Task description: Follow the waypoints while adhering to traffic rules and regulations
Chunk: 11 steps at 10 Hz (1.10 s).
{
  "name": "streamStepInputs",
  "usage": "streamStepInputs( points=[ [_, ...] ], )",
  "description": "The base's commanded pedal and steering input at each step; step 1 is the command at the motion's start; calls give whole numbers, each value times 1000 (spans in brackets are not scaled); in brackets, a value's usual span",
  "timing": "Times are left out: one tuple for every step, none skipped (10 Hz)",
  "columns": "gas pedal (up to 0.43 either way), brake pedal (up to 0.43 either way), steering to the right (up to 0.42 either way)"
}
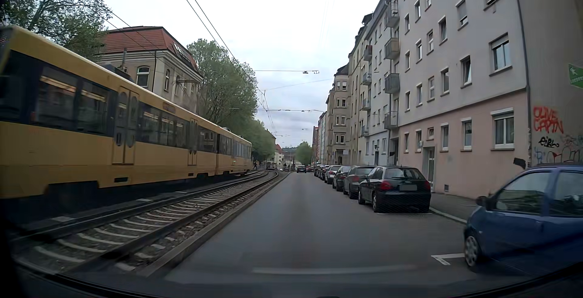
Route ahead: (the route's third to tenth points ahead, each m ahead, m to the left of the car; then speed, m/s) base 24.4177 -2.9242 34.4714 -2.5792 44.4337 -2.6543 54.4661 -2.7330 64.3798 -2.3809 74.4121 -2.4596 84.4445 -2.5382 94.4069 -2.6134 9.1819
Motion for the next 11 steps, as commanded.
streamStepInputs(
  points=[
    [20,0,-1],
    [20,0,-1],
    [20,0,-1],
    [20,0,-2],
    [28,0,-2],
    [28,0,-2],
    [28,0,-2],
    [39,0,-2],
    [47,0,-1],
    [47,0,0],
    [47,0,0]
  ],
)
